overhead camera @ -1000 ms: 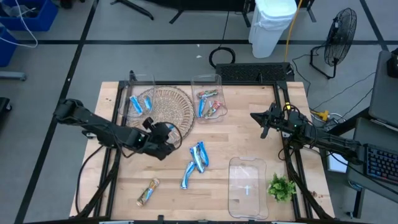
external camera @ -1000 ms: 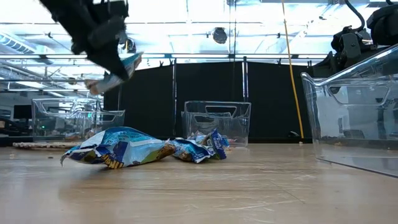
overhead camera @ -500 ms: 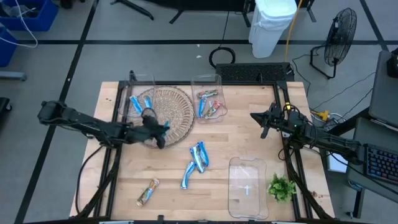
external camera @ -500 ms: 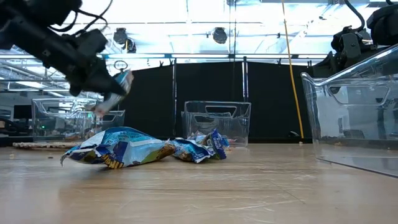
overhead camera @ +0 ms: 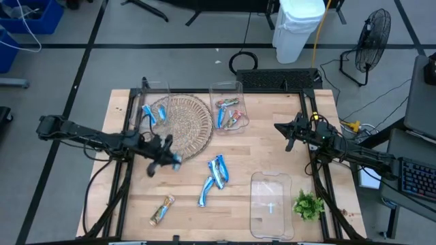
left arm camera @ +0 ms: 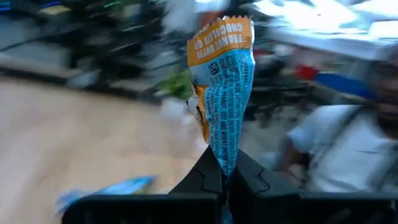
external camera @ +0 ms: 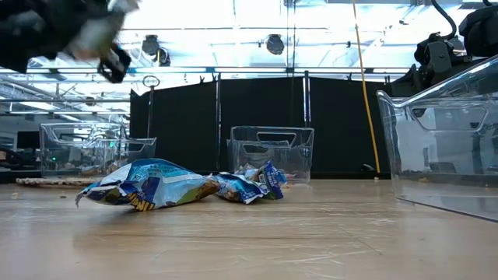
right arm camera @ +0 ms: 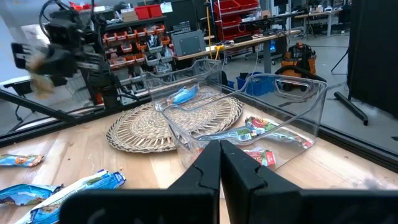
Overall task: Pick and place Granola Bars by type
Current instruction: Put the yellow granola bar into the top left transparent bin
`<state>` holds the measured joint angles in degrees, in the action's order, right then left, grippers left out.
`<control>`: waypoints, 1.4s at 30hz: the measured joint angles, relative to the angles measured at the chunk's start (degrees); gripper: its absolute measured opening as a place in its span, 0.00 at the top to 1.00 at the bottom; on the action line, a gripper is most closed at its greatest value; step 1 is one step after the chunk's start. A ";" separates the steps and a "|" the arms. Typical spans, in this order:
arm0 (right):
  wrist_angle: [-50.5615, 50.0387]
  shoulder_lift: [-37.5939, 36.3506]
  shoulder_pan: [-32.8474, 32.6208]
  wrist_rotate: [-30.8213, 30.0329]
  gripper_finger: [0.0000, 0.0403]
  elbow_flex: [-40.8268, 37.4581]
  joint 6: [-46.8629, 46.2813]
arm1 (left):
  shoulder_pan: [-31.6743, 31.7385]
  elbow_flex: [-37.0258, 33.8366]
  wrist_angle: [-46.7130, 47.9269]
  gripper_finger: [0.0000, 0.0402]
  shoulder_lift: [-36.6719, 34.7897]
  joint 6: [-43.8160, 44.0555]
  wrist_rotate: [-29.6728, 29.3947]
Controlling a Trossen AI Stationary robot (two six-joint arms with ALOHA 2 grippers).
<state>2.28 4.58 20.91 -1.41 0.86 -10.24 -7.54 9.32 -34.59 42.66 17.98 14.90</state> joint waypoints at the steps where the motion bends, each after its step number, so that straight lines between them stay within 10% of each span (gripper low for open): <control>1: -0.01 0.00 0.01 0.00 1.00 0.00 0.00 | -0.36 0.00 -1.44 0.98 0.01 -0.47 1.57; 11: -0.01 0.00 0.00 0.00 1.00 0.00 0.00 | -1.03 0.00 -1.42 0.98 0.06 -2.56 -7.25; 32: 0.00 0.00 0.01 0.00 1.00 0.00 0.00 | -0.99 0.07 -0.79 0.98 -4.84 -11.89 -78.65; 42: -0.02 0.00 0.02 0.00 1.00 0.00 0.00 | -0.99 0.07 -0.76 0.99 -4.82 -14.50 -87.45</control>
<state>2.26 4.58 20.93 -1.41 0.86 -10.24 -8.54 9.39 -35.35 37.85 3.48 -72.55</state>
